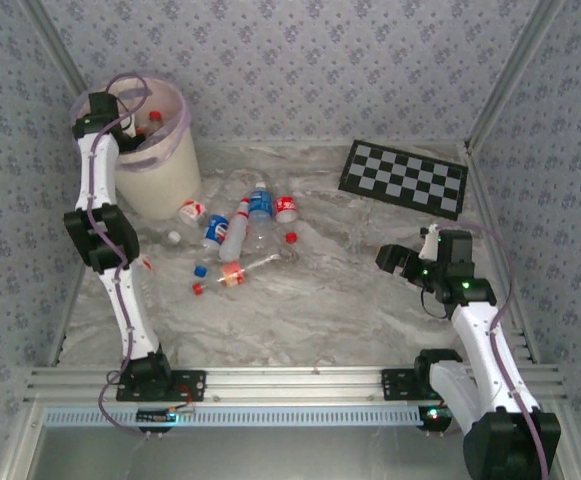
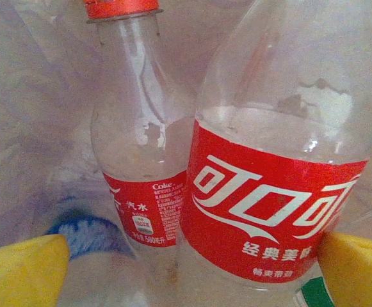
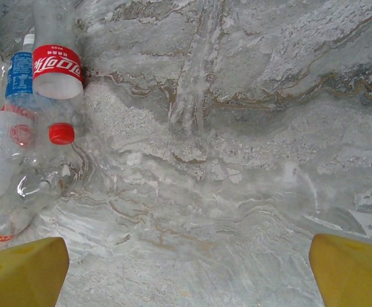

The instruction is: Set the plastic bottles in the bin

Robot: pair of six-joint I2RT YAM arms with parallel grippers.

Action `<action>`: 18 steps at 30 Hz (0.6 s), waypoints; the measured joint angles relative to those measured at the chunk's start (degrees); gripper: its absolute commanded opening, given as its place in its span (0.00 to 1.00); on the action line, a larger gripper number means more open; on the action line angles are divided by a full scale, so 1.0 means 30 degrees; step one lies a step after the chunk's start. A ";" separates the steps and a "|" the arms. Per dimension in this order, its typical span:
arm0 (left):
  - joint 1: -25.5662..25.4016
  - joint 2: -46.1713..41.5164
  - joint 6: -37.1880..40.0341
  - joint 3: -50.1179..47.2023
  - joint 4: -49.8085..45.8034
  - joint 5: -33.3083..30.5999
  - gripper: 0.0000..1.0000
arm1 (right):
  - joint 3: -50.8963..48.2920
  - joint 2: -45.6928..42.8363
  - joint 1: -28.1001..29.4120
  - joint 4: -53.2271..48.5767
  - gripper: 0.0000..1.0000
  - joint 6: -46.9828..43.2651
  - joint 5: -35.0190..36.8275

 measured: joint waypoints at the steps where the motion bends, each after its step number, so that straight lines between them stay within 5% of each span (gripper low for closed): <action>1: -0.0036 0.0000 0.0000 0.0073 -0.0160 0.0182 1.00 | 0.0000 0.0117 0.0073 0.0007 0.99 -0.0029 0.0036; 18: -0.0357 -0.1719 0.0729 0.3475 -0.2390 0.0976 1.00 | 0.0554 0.1260 0.1982 -0.0270 0.99 -0.0896 0.0138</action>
